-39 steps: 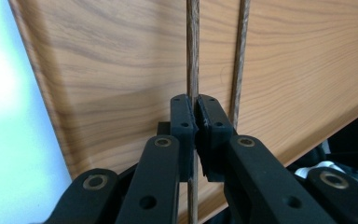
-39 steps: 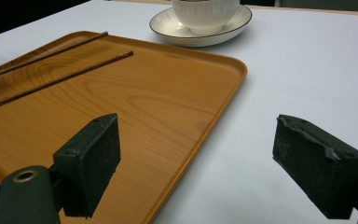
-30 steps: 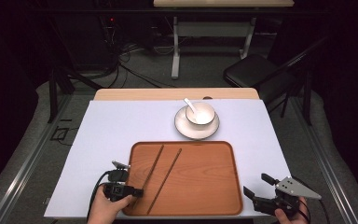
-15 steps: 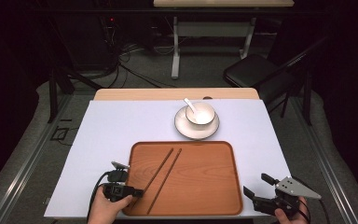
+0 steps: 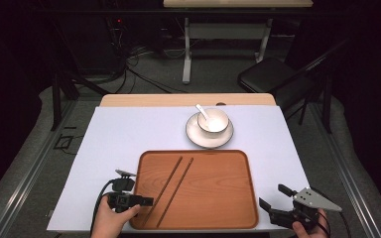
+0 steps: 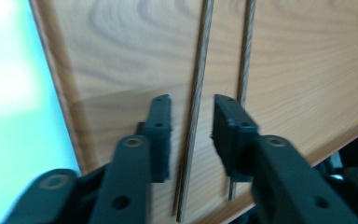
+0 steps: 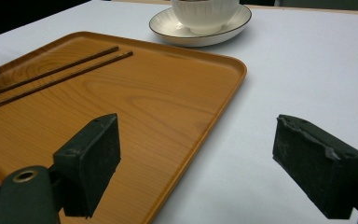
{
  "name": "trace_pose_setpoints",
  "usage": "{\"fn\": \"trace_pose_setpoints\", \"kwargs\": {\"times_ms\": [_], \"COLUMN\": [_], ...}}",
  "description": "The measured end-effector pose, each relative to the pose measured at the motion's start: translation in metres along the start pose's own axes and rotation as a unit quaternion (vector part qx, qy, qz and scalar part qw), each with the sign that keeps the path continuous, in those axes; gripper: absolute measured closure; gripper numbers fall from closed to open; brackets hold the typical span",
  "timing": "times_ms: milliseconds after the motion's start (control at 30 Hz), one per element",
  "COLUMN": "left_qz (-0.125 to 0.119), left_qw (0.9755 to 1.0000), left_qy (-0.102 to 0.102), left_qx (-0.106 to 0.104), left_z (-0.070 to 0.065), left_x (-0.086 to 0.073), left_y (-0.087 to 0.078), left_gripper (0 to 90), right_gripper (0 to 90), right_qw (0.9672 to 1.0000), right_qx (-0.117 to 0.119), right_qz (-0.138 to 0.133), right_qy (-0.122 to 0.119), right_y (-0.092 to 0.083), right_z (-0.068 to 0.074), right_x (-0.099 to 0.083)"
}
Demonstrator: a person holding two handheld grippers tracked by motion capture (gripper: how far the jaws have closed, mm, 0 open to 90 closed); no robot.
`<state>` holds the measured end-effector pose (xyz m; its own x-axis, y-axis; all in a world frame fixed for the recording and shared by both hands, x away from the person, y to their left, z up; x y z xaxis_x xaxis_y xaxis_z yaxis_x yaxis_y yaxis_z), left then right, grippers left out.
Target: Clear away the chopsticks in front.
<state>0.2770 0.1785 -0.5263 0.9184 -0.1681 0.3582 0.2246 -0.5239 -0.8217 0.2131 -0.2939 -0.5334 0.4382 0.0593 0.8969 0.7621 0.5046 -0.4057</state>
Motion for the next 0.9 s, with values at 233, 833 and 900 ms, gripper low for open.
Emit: {"fn": "trace_pose_setpoints", "kwargs": {"times_ms": [233,833,900], "left_qz": [-0.071,-0.227,-0.234], "left_qw": [0.9956,0.9680,0.9661], "left_qy": [0.013,-0.009,-0.006], "left_qx": [0.060,0.108,0.110], "left_z": [0.015,0.077,0.080], "left_x": [0.008,-0.003,-0.008], "left_y": [-0.016,-0.041,-0.042], "left_gripper": [50.0,42.4,42.3], "right_gripper": [14.7,14.7,14.7], "right_qw": [1.0000,1.0000,1.0000], "right_qx": [0.000,0.000,0.000], "right_qz": [0.000,0.000,0.001], "right_qy": [0.000,-0.001,-0.001], "right_y": [0.000,0.000,0.000], "right_z": [0.000,0.000,0.000], "right_x": [0.000,0.000,0.000]}}
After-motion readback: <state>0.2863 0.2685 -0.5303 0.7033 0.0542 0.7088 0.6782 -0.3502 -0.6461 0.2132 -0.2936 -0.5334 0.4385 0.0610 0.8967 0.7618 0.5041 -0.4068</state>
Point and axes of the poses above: each handheld gripper's, and its own axes: y roughly forward along the jaws, x roughly out of its top, z roughly to its left, the point moved 1 cm from there along y, roughly forward along the jaws, and after that the axes turned 4 degrees about y, right-handed, at the moved point
